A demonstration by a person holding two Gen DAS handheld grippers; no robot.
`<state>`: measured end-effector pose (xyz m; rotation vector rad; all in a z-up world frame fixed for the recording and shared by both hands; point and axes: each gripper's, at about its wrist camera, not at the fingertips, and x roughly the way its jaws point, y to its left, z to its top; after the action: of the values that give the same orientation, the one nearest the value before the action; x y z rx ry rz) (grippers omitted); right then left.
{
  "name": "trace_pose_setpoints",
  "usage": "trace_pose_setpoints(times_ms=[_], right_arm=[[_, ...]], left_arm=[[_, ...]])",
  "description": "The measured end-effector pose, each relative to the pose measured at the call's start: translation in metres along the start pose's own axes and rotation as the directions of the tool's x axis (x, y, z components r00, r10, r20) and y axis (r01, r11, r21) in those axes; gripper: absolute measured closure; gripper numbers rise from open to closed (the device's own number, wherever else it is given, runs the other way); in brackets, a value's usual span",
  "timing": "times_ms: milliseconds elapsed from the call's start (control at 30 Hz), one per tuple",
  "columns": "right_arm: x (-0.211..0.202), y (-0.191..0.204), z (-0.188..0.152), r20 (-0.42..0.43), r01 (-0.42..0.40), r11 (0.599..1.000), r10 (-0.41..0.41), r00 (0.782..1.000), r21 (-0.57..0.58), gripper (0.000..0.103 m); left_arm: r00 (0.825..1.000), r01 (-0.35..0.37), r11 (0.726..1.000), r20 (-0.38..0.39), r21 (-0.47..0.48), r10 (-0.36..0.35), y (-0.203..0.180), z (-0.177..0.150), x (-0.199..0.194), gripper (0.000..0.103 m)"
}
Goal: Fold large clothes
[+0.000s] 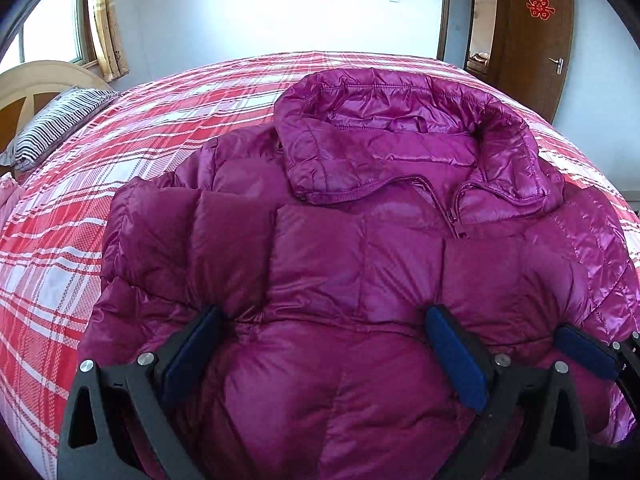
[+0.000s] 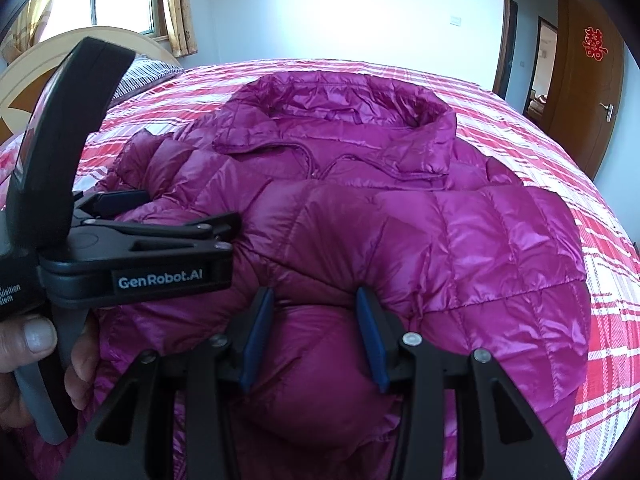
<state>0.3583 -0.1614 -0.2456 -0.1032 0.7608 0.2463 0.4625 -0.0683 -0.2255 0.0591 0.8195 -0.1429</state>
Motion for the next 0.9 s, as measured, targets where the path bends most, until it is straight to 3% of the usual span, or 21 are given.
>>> trace_pose_setpoints(times_ms=[467, 633, 767, 900], right_arm=[[-0.002, 0.002, 0.001, -0.041, -0.026, 0.996, 0.022, 0.999, -0.082, 0.056], [-0.006, 0.003, 0.000, -0.070, -0.060, 0.982, 0.048, 0.996, -0.178, 0.054], [-0.011, -0.002, 0.004, -0.117, -0.109, 0.971, 0.085, 0.989, -0.215, 0.050], [-0.025, -0.018, 0.017, -0.154, -0.181, 0.962, 0.151, 0.976, -0.204, 0.039]], left_arm=[[1.000, -0.002, 1.000, -0.003, 0.008, 0.002, -0.001, 0.000, 0.003, 0.001], [1.000, -0.005, 1.000, 0.000, 0.010, 0.005, -0.002, 0.000, 0.003, 0.001], [1.000, -0.006, 1.000, 0.000, 0.012, 0.006, -0.001, -0.001, 0.003, 0.001], [1.000, -0.012, 1.000, 0.003, 0.015, 0.012, -0.003, -0.001, 0.004, 0.001]])
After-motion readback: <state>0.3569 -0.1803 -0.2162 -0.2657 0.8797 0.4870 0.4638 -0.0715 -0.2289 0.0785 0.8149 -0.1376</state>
